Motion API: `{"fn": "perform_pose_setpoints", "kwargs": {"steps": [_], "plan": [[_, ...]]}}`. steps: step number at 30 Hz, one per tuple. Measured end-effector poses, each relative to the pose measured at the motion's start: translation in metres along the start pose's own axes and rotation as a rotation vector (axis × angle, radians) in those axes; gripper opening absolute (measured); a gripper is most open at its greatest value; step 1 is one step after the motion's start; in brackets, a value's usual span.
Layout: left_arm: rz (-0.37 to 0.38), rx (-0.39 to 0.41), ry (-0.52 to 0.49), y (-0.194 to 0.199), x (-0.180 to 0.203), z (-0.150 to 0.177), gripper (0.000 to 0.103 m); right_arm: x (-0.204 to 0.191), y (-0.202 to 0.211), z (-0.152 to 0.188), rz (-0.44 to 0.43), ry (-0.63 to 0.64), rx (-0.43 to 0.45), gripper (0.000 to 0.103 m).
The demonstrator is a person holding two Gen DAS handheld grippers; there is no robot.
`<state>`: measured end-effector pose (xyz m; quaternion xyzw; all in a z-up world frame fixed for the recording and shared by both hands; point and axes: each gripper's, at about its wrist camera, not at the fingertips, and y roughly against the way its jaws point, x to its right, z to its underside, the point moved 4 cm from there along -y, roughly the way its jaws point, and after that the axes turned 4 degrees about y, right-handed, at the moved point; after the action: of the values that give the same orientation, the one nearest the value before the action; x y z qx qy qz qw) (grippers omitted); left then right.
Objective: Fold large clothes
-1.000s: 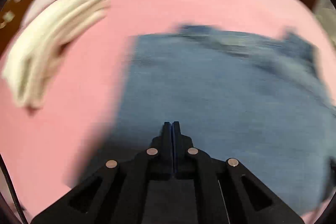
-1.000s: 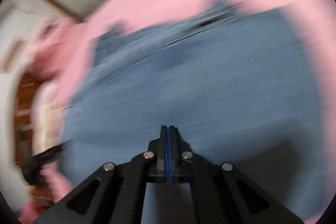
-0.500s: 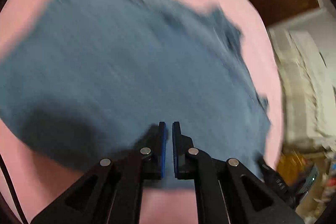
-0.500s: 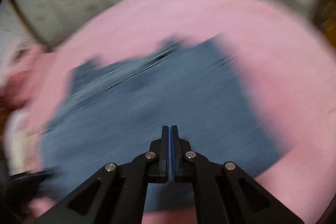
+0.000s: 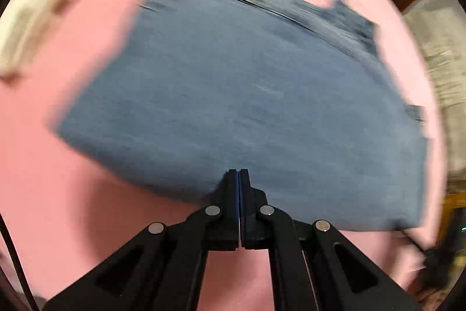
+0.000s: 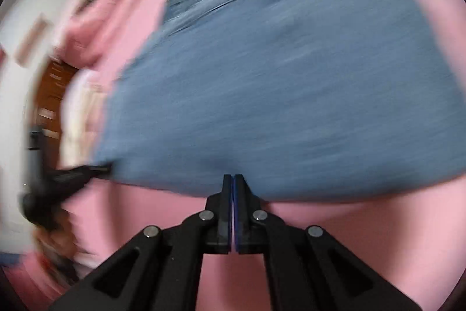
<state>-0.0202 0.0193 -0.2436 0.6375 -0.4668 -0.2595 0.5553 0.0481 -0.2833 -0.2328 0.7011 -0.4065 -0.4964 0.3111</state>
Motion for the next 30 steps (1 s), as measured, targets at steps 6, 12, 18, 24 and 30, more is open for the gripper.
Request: {"fn": "perform_pose_setpoints", "kwargs": {"steps": [6, 12, 18, 24, 30], "plan": [[-0.026, -0.041, 0.090, -0.008, -0.067, -0.008, 0.001, 0.107, 0.057, 0.004, 0.223, -0.159, -0.017, 0.000], [-0.074, -0.048, 0.072, -0.022, -0.054, 0.003, 0.000, 0.111, 0.041, 0.006, 0.285, -0.259, -0.028, 0.000], [0.024, -0.083, 0.117, -0.032, -0.073, 0.006, 0.000, 0.097, 0.043, 0.000, 0.443, -0.211, -0.026, 0.000], [0.111, -0.069, 0.209, -0.040, -0.098, 0.010, 0.000, 0.005, 0.018, -0.046, 0.236, -0.120, 0.114, 0.000], [0.079, -0.049, 0.181, -0.039, -0.097, 0.013, 0.000, -0.075, -0.067, -0.097, 0.034, -0.086, 0.024, 0.000]]}}
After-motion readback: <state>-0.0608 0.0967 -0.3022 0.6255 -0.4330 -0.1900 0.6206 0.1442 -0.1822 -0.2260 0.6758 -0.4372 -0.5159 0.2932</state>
